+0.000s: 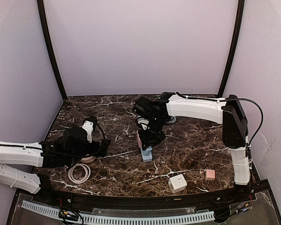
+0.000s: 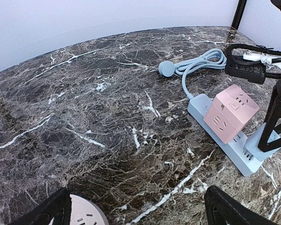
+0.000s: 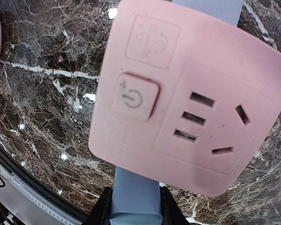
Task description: Insert the plug
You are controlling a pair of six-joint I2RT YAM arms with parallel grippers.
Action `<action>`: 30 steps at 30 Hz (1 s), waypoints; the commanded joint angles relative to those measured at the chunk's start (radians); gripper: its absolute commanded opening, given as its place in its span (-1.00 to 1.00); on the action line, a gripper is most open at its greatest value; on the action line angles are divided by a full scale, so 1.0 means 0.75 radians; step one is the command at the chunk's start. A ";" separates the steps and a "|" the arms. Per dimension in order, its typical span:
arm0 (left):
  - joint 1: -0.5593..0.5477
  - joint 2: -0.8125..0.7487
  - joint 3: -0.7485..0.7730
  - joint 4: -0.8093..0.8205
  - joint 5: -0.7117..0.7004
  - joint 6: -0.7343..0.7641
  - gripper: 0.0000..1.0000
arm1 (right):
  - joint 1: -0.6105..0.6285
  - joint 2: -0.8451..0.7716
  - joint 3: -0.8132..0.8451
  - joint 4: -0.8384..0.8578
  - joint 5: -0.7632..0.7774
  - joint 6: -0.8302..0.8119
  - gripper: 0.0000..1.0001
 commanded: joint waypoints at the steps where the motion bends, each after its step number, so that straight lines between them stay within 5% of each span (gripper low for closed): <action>1: 0.010 -0.015 -0.015 -0.011 0.001 0.006 0.97 | 0.008 0.000 -0.018 0.020 0.015 0.001 -1.00; 19: 0.010 -0.011 -0.021 -0.007 -0.015 0.010 0.99 | 0.009 -0.017 -0.071 0.056 0.033 0.018 -1.00; 30: 0.009 -0.016 -0.023 -0.008 -0.022 0.011 0.99 | 0.007 -0.028 -0.114 -0.015 0.212 0.023 -1.00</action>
